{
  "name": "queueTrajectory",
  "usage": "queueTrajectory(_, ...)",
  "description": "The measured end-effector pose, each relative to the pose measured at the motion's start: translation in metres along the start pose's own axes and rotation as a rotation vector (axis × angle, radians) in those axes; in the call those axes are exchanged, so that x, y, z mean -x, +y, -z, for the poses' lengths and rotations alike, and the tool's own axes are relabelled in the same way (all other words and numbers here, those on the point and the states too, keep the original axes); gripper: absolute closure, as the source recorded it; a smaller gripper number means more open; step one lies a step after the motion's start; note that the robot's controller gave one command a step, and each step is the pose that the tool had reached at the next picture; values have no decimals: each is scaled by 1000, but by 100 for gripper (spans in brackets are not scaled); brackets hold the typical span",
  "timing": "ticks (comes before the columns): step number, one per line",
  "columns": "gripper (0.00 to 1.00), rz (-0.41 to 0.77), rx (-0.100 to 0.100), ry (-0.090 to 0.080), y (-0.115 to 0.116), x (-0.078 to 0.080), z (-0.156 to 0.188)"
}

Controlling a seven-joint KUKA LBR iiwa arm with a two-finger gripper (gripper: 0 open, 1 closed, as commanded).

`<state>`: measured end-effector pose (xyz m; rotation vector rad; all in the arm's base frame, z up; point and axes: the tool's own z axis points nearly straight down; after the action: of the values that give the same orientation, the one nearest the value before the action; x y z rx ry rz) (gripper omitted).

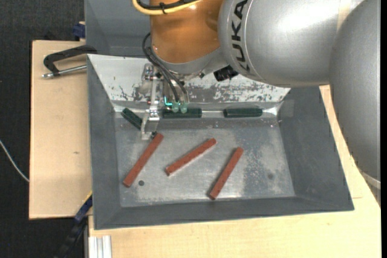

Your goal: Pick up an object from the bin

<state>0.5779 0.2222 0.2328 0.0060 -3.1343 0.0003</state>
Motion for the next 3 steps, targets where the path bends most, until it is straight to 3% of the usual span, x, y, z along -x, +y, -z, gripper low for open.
queueTrajectory(1,0,-3,2,-8,-1,2,5)
queueTrajectory(2,0,-154,5,-15,-2,7,-40)
queueTrajectory(3,0,-127,3,-11,10,10,-72)
